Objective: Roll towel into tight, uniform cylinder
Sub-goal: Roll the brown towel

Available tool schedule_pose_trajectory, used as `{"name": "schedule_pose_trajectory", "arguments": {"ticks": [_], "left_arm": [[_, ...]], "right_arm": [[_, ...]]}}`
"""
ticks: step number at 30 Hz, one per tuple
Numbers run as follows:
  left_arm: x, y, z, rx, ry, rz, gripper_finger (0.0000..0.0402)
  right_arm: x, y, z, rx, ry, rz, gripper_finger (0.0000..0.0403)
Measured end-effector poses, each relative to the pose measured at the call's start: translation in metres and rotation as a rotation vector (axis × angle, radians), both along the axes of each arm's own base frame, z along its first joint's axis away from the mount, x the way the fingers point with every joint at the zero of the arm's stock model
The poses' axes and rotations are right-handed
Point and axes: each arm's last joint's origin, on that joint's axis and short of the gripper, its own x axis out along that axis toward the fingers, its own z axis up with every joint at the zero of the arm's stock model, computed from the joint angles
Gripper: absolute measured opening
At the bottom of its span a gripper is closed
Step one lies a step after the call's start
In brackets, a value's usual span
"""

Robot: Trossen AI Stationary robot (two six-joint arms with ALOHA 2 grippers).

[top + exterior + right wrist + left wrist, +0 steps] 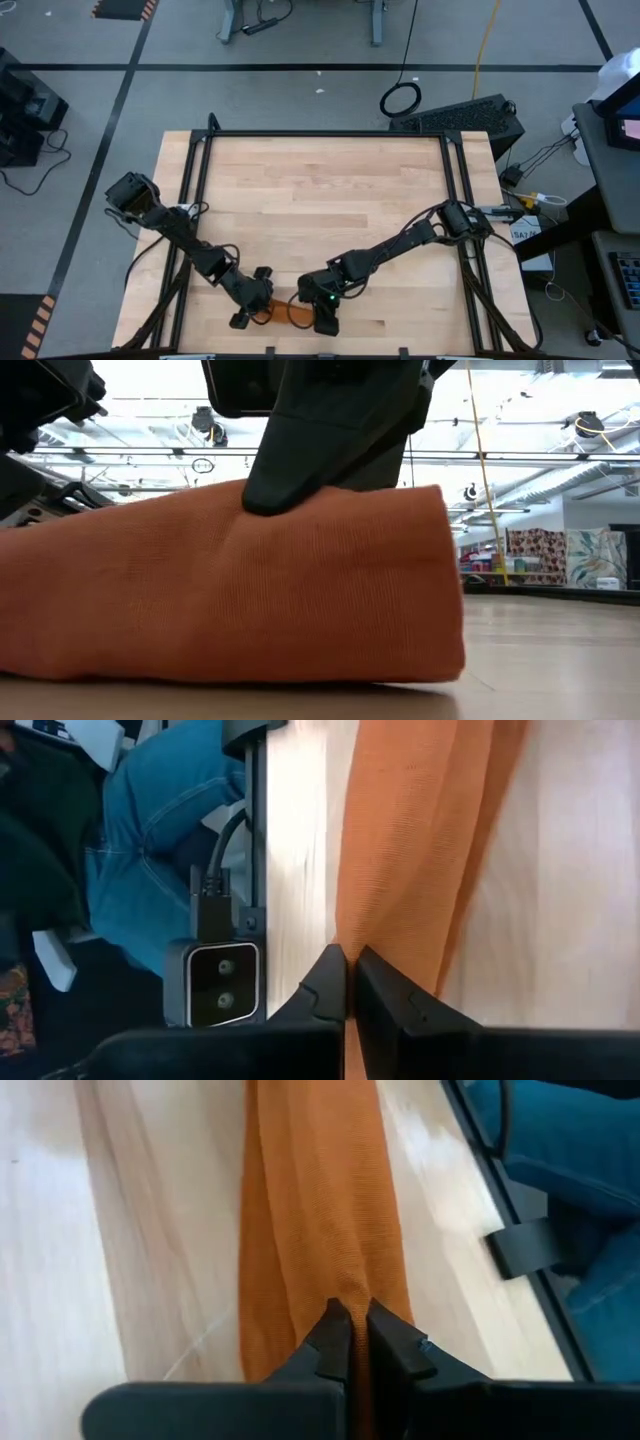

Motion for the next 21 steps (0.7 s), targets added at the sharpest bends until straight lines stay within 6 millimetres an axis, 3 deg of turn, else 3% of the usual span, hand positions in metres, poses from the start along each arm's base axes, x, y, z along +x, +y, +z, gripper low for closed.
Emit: {"name": "schedule_pose_trajectory", "arguments": {"ticks": [10,21], "left_arm": [[0.0,-0.001,0.001,-0.016,-0.002,0.023,0.0018],[0.002,-0.002,0.003,-0.021,-0.039,0.041,0.0018]], "right_arm": [[-0.007,0.005,-0.009,-0.076,0.001,-0.029,0.0017],[-0.018,0.012,-0.016,-0.329,-0.011,-0.14,0.0052]]}}
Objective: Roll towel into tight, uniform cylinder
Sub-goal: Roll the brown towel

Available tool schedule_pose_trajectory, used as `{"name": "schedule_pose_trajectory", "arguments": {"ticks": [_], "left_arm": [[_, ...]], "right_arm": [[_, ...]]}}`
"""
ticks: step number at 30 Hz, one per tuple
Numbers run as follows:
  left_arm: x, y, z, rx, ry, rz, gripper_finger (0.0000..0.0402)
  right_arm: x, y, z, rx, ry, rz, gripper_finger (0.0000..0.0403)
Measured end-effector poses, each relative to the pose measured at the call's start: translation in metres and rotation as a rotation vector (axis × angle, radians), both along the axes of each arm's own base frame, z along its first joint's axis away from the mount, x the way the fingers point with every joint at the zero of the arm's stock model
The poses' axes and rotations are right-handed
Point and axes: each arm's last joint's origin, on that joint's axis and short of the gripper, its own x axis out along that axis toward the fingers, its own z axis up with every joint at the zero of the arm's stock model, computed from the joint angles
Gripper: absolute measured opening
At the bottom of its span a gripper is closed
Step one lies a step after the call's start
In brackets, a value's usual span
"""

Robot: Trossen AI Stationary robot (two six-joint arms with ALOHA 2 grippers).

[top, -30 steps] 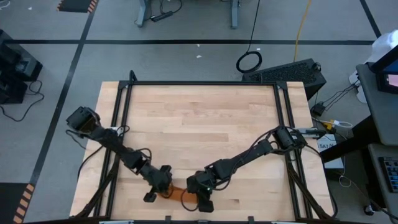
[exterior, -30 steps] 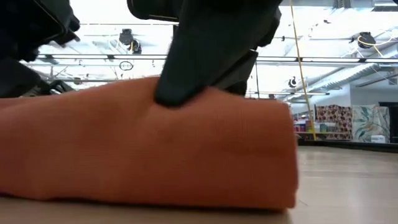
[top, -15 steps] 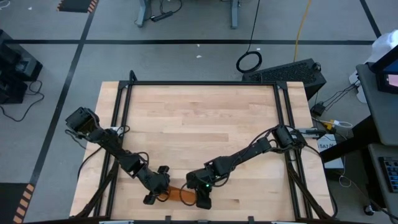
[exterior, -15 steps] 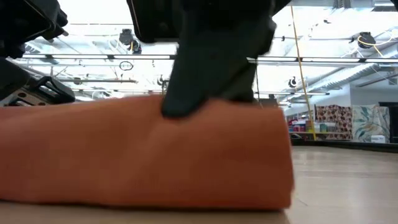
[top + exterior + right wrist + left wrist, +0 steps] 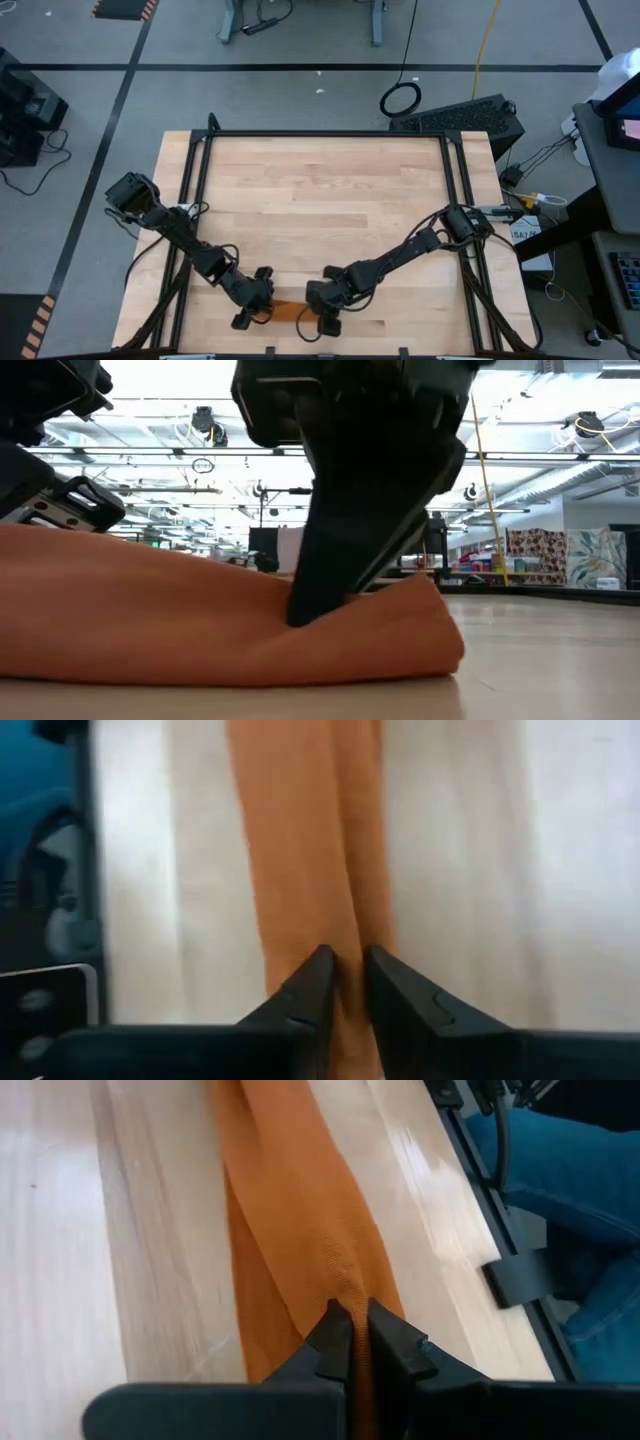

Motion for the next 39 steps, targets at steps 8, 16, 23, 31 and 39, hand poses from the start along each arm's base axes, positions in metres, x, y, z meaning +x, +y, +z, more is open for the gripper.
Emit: {"name": "schedule_pose_trajectory", "arguments": {"ticks": [8,16,23,31,39], "left_arm": [[0.001,0.0,0.0,0.015,-0.015,0.02,0.0018],[0.001,0.001,0.0,0.023,-0.017,0.028,0.0018],[0.001,0.001,0.0,0.026,-0.029,0.041,0.0023],[0.002,0.002,0.0,0.028,-0.03,0.08,0.008],[0.002,0.002,0.0,0.029,-0.031,0.082,0.011]], "right_arm": [[-0.012,0.013,0.018,-0.115,-0.029,-0.057,0.0087],[-0.02,0.029,0.028,-0.237,-0.144,-0.027,0.0114],[-0.02,0.048,0.039,-0.347,-0.346,0.002,0.0114],[-0.006,0.073,0.026,-0.336,-0.713,0.078,0.0063],[-0.004,0.05,-0.031,-0.399,-0.706,-0.05,0.0011]]}}
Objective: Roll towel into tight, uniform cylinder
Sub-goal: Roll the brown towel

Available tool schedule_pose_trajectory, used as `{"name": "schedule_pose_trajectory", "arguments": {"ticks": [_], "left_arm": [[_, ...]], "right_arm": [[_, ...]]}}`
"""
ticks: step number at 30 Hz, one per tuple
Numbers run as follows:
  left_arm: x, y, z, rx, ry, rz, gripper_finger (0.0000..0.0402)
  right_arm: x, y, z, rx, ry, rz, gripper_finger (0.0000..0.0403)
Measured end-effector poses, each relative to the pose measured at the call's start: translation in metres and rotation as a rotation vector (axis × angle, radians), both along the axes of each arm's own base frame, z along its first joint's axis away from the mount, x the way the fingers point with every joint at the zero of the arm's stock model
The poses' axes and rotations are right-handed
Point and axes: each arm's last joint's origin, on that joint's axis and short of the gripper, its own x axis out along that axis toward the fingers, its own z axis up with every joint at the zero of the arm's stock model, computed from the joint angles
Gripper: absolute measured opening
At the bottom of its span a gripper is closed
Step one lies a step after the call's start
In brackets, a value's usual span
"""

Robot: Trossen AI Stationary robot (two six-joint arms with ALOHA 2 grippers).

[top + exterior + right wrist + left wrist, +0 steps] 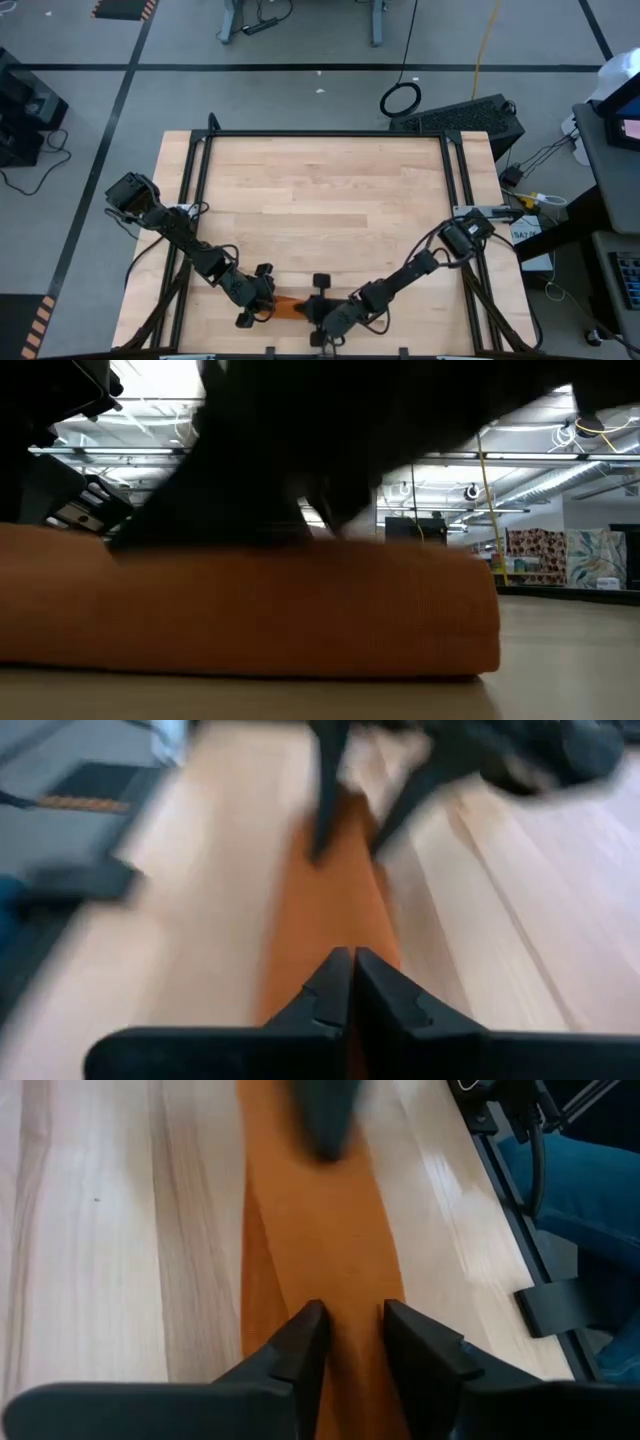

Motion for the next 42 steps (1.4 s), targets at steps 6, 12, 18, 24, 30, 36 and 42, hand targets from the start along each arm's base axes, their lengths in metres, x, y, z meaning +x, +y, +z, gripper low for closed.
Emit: {"name": "schedule_pose_trajectory", "arguments": {"ticks": [6,12,18,24,30,36,42], "left_arm": [[0.0,0.0,0.0,-0.012,0.006,0.014,0.0127],[0.001,0.003,0.003,-0.013,0.004,0.022,0.017],[0.003,0.018,0.022,-0.035,-0.014,0.064,0.0225],[-0.001,0.022,0.045,-0.07,-0.097,0.049,0.026],[-0.003,0.011,0.065,-0.061,-0.313,-0.024,0.0265],[-0.008,-0.018,0.026,0.124,-0.333,0.054,0.0234],[-0.004,-0.033,-0.009,0.178,-0.357,0.102,0.0139]], "right_arm": [[-0.005,-0.013,-0.014,0.044,-0.021,-0.032,0.0003],[-0.011,-0.017,-0.024,0.09,0.018,-0.049,0.0001],[-0.014,-0.019,-0.029,0.116,0.032,-0.067,0.0001],[-0.014,-0.019,-0.035,0.13,0.038,-0.083,0.0],[-0.014,-0.019,-0.039,0.142,0.04,-0.091,0.0],[-0.014,-0.019,-0.039,0.135,0.041,-0.087,0.0],[-0.014,-0.019,-0.04,0.131,0.043,-0.083,0.0]]}}
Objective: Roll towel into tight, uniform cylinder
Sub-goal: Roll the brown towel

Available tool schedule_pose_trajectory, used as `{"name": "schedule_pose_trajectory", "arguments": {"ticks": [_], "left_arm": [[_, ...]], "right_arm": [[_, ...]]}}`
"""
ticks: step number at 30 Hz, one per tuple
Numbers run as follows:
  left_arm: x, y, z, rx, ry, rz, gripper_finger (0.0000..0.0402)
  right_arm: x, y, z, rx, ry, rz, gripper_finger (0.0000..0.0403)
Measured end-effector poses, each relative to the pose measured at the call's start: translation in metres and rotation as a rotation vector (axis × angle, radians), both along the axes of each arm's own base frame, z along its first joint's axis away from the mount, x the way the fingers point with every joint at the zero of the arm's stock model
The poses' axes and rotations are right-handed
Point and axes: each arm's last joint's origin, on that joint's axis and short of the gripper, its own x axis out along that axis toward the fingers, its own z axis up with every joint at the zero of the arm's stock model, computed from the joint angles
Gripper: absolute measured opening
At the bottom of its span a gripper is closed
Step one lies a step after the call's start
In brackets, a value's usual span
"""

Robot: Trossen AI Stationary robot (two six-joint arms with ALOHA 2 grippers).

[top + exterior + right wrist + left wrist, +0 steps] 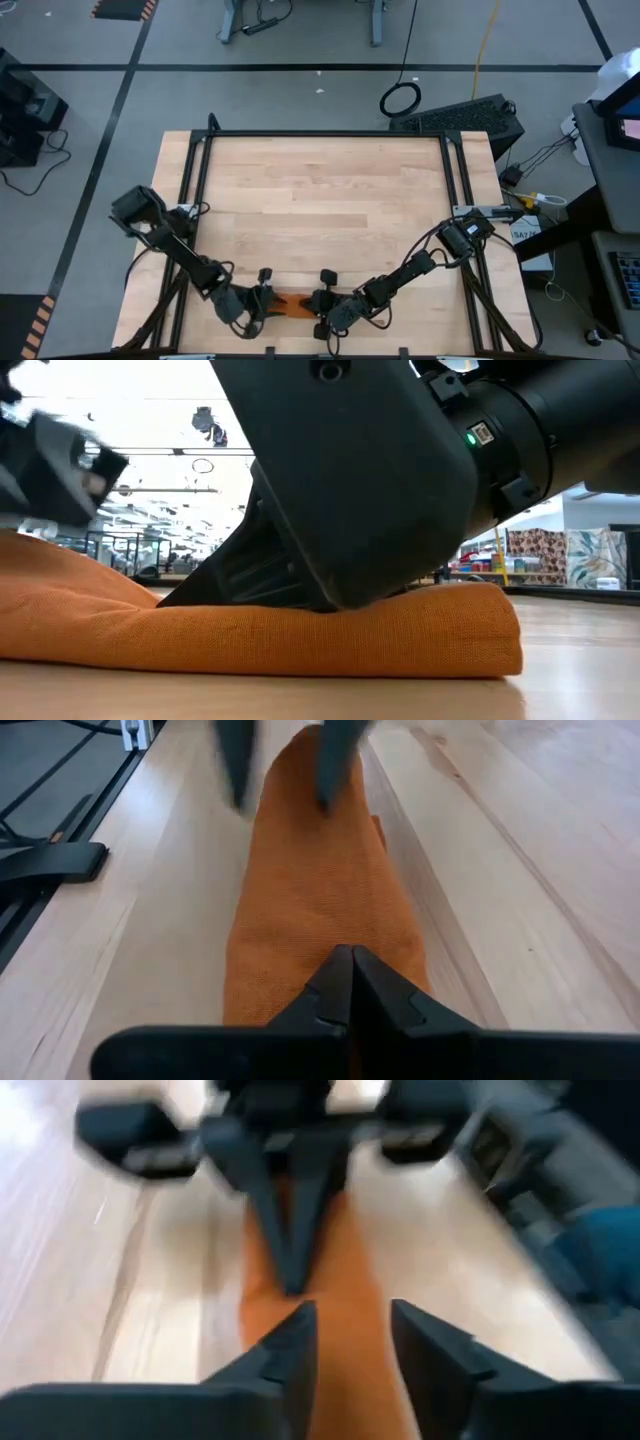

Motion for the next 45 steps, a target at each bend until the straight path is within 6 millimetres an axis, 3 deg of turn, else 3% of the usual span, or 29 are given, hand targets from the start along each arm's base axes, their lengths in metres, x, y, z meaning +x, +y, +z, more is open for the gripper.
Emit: {"name": "schedule_pose_trajectory", "arguments": {"ticks": [9,15,22,24,30,35,45], "left_arm": [[0.002,0.004,-0.035,0.005,0.088,0.123,0.0012],[0.003,0.003,-0.042,-0.019,0.103,0.157,0.0015],[0.002,0.004,-0.042,-0.017,0.107,0.155,0.0022],[0.002,0.004,-0.042,-0.02,0.106,0.152,0.0022],[0.003,0.002,-0.04,-0.043,0.097,0.141,0.0022],[0.0,0.003,-0.021,-0.059,0.108,0.075,0.0022],[-0.014,0.007,0.047,-0.112,-0.046,0.02,0.0022]], "right_arm": [[0.0,0.0,-0.001,0.0,0.003,0.002,0.0],[-0.002,0.0,0.013,0.005,-0.003,0.011,0.0],[-0.005,0.007,0.05,0.035,-0.09,0.0,0.0],[-0.011,0.016,0.044,0.014,-0.087,-0.011,0.0],[-0.026,0.038,-0.004,0.002,-0.092,-0.088,0.0],[-0.026,0.04,-0.03,0.071,-0.127,-0.148,0.0],[-0.023,0.038,-0.021,0.084,-0.136,-0.128,0.0]]}}
